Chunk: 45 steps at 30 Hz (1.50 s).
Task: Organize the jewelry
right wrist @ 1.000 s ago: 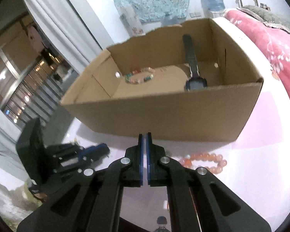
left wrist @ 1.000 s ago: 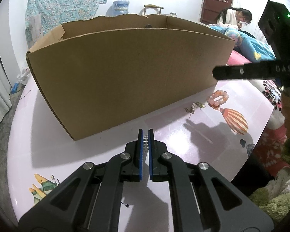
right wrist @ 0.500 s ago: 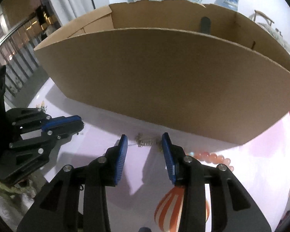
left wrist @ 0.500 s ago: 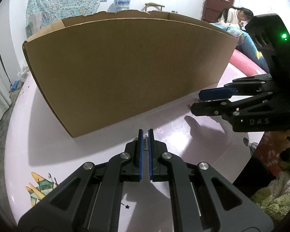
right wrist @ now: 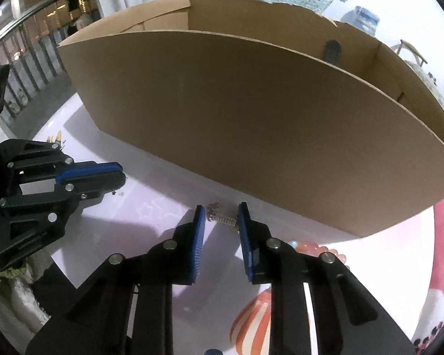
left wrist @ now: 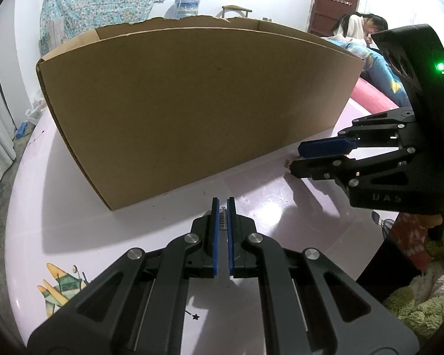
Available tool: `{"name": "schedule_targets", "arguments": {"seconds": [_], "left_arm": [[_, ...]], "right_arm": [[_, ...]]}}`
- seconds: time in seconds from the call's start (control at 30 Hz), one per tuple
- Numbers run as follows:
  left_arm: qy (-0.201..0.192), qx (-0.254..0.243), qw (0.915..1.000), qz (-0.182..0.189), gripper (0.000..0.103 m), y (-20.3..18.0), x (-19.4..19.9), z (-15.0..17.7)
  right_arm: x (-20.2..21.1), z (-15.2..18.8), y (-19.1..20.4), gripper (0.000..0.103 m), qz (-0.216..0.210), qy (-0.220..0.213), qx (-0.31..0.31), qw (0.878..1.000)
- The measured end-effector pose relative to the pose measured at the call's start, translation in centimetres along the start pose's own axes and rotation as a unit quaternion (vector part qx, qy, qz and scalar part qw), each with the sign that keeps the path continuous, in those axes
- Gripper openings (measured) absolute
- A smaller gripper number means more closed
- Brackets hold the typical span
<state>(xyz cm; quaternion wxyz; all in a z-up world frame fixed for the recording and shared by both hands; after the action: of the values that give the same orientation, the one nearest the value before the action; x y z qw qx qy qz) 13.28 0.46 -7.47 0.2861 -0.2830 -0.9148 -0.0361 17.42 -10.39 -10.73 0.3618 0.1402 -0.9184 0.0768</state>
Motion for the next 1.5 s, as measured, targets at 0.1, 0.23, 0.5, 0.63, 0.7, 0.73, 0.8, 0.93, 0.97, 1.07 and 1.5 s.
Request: {"name": "schedule_targets", "arguments": {"seconds": [0.1, 0.23, 0.5, 0.63, 0.7, 0.73, 0.8, 0.93, 0.97, 1.07, 1.5], "left_arm": [[0.0, 0.001, 1.0, 0.001, 0.004, 0.0, 0.0, -0.1], [0.0, 0.004, 1.0, 0.002, 0.004, 0.0, -0.2, -0.3], [0.001, 0.005, 1.0, 0.0, 0.004, 0.0, -0.3, -0.3], [0.001, 0.004, 1.0, 0.0, 0.004, 0.0, -0.2, -0.3], [0.001, 0.004, 1.0, 0.0, 0.004, 0.0, -0.2, -0.2], [0.001, 0.004, 1.0, 0.0, 0.004, 0.0, -0.2, -0.2], [0.001, 0.004, 1.0, 0.0, 0.004, 0.0, -0.2, -0.2], [0.001, 0.004, 1.0, 0.0, 0.004, -0.1, -0.3, -0.3], [0.0, 0.004, 1.0, 0.0, 0.004, -0.1, -0.2, -0.3], [0.001, 0.005, 1.0, 0.001, 0.004, 0.0, -0.2, -0.3], [-0.001, 0.006, 1.0, 0.001, 0.004, 0.3, -0.1, -0.2]], "right_arm": [[0.2, 0.1, -1.3, 0.023, 0.015, 0.004, -0.02, 1.0], [0.2, -0.1, -2.0, 0.024, -0.001, 0.005, -0.068, 0.998], [1.2, -0.4, -0.5, 0.026, -0.029, -0.012, -0.055, 0.998], [1.0, -0.8, -1.3, 0.026, -0.023, -0.011, -0.053, 0.998], [0.9, -0.6, -1.3, 0.026, -0.02, -0.01, -0.054, 0.998], [0.7, -0.4, -1.2, 0.026, -0.02, -0.009, -0.054, 0.998], [0.5, -0.5, -1.2, 0.026, -0.019, -0.01, -0.05, 0.999], [0.1, 0.0, -0.4, 0.022, -0.008, 0.004, -0.03, 1.0], [0.1, 0.1, -0.5, 0.02, -0.008, 0.003, -0.03, 1.0], [0.0, 0.0, -0.7, 0.005, -0.014, 0.006, -0.048, 0.999], [2.4, -1.5, -2.0, 0.0, -0.065, -0.046, -0.129, 0.988]]}}
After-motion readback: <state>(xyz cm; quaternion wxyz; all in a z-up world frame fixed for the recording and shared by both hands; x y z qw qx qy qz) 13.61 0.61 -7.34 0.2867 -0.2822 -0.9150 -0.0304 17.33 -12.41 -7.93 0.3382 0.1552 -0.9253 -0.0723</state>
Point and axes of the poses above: each gripper's, at about its wrist camera, not at the fingertips, and x roughly against the way its jaws point, y to its left, z to its underside, the point moved 4 cm from there along -x, roughly the way its jaws point, and after that the axes turned 13 degrees about -y, right-handed, at the moved point
